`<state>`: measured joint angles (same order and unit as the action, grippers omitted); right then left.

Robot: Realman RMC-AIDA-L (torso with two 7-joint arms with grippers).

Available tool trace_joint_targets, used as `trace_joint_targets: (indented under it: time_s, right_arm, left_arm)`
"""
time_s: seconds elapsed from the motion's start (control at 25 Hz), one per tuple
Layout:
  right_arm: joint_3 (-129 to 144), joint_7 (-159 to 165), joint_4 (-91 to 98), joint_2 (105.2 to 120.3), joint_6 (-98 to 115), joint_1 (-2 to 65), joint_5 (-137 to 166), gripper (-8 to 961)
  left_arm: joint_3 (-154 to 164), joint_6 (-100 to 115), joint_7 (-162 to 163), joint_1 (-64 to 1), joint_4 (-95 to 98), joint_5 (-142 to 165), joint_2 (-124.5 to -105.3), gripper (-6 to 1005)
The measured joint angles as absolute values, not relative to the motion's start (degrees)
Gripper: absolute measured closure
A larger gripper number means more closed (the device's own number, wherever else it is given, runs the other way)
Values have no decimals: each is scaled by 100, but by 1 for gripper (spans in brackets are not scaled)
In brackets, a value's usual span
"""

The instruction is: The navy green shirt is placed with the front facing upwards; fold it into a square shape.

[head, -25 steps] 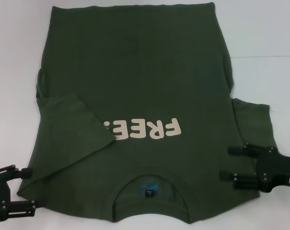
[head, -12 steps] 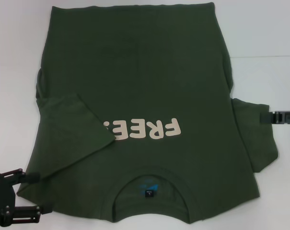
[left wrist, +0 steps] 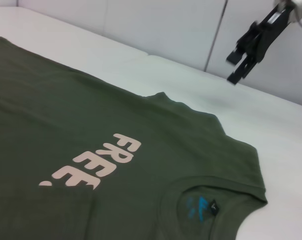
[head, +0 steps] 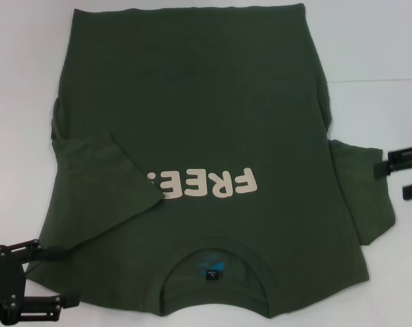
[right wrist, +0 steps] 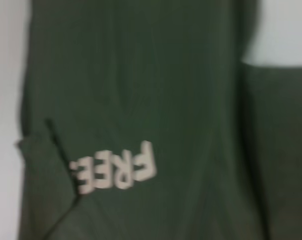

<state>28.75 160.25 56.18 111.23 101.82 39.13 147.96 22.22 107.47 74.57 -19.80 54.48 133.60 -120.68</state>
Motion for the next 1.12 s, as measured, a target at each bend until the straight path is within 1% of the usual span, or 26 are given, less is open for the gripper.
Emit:
trace_joint_targets:
  time_s: [0.16, 0.32, 0.84, 1.12]
  right_arm:
    - [2877, 16211, 5433, 11075, 9987, 4047, 15542, 87]
    - [2880, 16230, 5292, 11066, 9769, 4040, 16016, 88]
    - [2869, 15968, 4598, 11054, 9064, 3979, 15919, 89]
    - [2861, 15914, 4179, 11064, 8714, 4053, 15849, 90]
  left_arm:
    - [2451, 10778, 7454, -1991, 5447, 13360, -12079, 91]
    - [2528, 10780, 7464, -1995, 5444, 13360, -12081, 92]
    - [2520, 10683, 7444, -1996, 5401, 13356, -12094, 91]
    - [2524, 10630, 7442, -1995, 5387, 13357, -12094, 91]
